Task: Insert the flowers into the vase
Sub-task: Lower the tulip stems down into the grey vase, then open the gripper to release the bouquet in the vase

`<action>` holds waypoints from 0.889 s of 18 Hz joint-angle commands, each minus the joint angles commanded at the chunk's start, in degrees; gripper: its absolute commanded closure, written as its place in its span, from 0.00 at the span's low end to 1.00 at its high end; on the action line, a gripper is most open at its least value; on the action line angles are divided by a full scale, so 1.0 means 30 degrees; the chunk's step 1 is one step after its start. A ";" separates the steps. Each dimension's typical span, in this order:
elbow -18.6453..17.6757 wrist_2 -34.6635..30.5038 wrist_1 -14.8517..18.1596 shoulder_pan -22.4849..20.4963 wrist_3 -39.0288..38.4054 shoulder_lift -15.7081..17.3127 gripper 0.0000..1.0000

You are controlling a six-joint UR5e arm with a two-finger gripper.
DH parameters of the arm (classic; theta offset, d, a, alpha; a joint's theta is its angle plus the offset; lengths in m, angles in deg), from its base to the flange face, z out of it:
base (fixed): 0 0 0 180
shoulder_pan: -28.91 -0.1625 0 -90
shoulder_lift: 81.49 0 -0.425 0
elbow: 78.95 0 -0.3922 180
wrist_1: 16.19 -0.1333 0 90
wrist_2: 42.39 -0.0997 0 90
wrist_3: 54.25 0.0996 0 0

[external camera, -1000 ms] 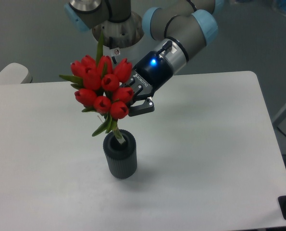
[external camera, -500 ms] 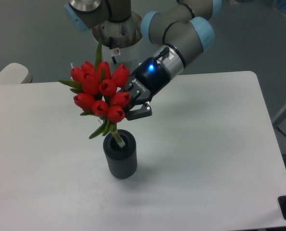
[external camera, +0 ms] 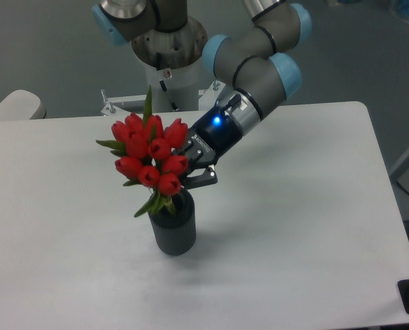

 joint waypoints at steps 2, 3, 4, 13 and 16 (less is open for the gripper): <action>-0.0264 0.0000 0.0000 -0.0029 0.0000 -0.0030 0.79; -0.0352 -0.0029 0.0000 -0.0030 0.0000 -0.0059 0.79; -0.0468 -0.0030 0.0000 -0.0059 0.0029 -0.0059 0.78; -0.0792 -0.0059 0.0000 -0.0147 0.0293 -0.0790 0.77; -0.0763 -0.0059 0.0000 -0.0234 0.0293 -0.0996 0.68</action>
